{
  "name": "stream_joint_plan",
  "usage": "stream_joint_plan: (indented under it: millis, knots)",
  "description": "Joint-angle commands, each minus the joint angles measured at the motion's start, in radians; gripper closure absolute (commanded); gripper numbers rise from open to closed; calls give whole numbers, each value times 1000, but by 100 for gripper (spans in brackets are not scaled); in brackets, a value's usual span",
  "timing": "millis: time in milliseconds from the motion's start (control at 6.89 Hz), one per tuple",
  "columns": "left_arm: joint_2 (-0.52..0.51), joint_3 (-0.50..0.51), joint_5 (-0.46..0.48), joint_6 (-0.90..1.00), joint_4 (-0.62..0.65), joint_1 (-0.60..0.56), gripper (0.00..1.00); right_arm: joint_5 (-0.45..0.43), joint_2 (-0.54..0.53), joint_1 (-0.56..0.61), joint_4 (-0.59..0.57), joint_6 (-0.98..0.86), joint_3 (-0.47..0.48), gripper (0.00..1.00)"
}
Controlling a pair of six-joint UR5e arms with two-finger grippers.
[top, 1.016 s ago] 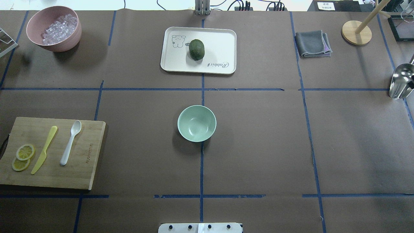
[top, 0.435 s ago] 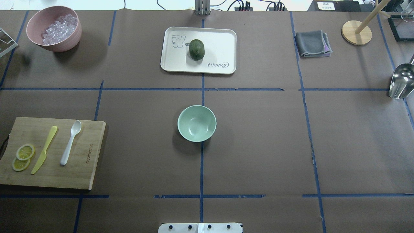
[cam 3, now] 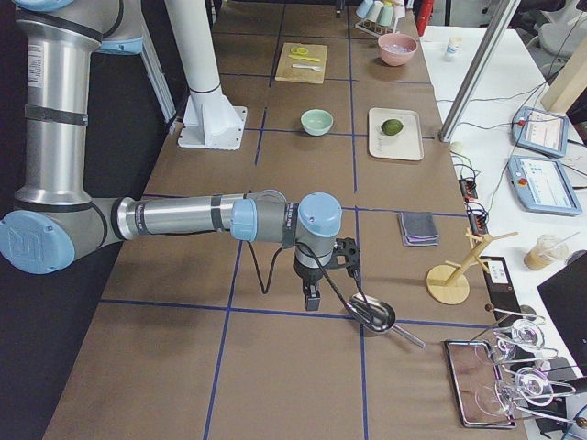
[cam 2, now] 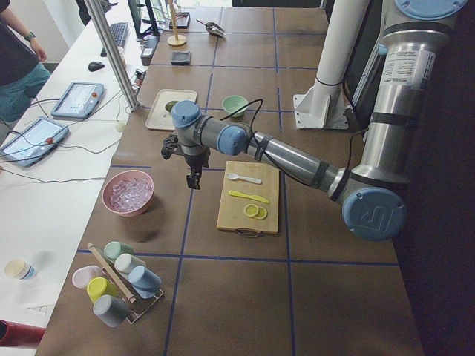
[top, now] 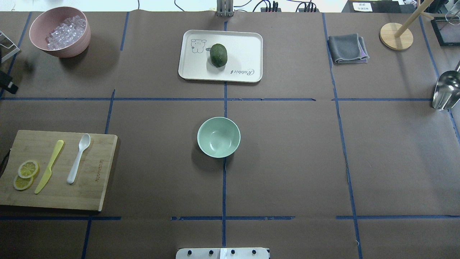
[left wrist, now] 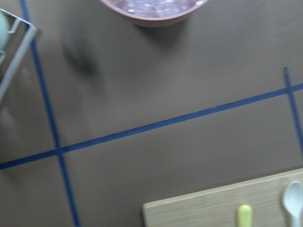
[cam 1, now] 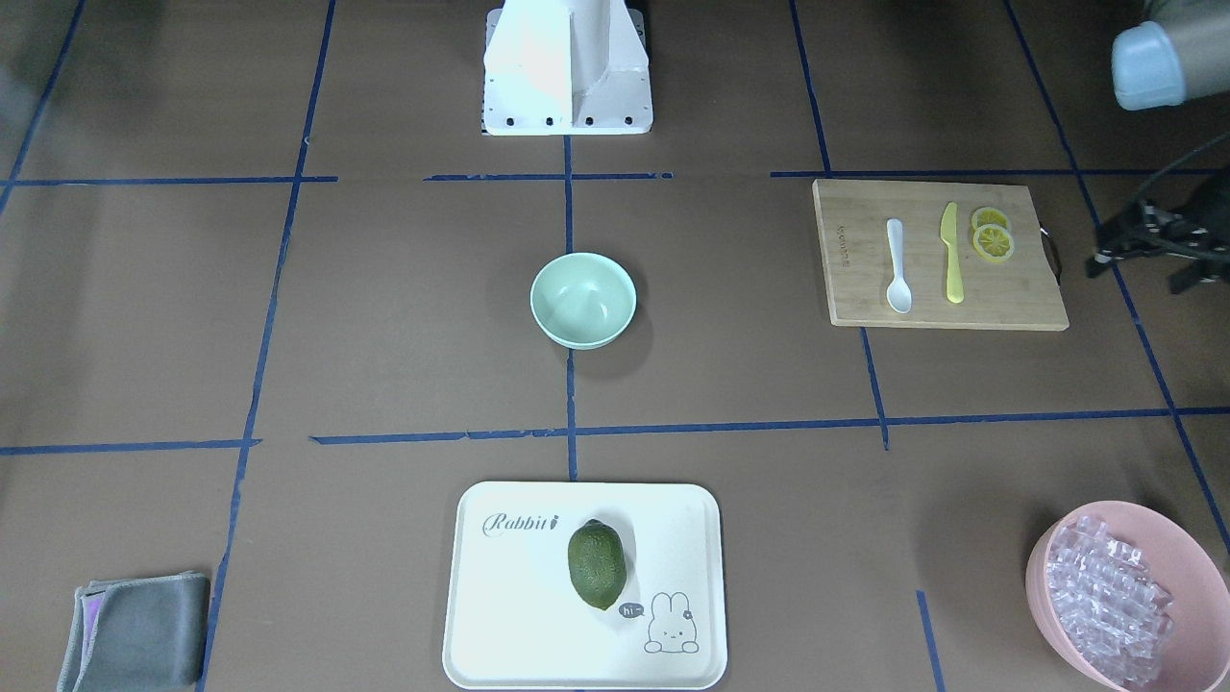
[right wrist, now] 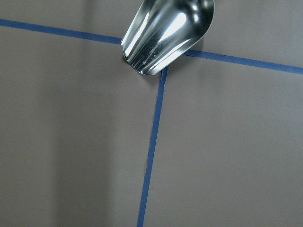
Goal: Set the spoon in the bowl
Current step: 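Move the left gripper over the white spoon on the cutting board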
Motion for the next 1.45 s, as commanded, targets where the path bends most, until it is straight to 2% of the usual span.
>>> stream_joint_plan:
  millis: [0,145,581,1016,1306]
  knots:
    - [29,-34,33,-198,-108,143,0,0,1,1,0,4,2,0]
    - [69,-34,108,-226,-197,206,0,0,1,1,0,3,2,0]
    - [145,-31,254,-388,-389,394,0,0,1,1,0,3,2,0]
    - [140,-23,262,-387,-390,459,1,0,-1,1,0,1,2,0]
    - [137,-3,260,-379,-388,466,12,0,-5,1,0,1,2,0]
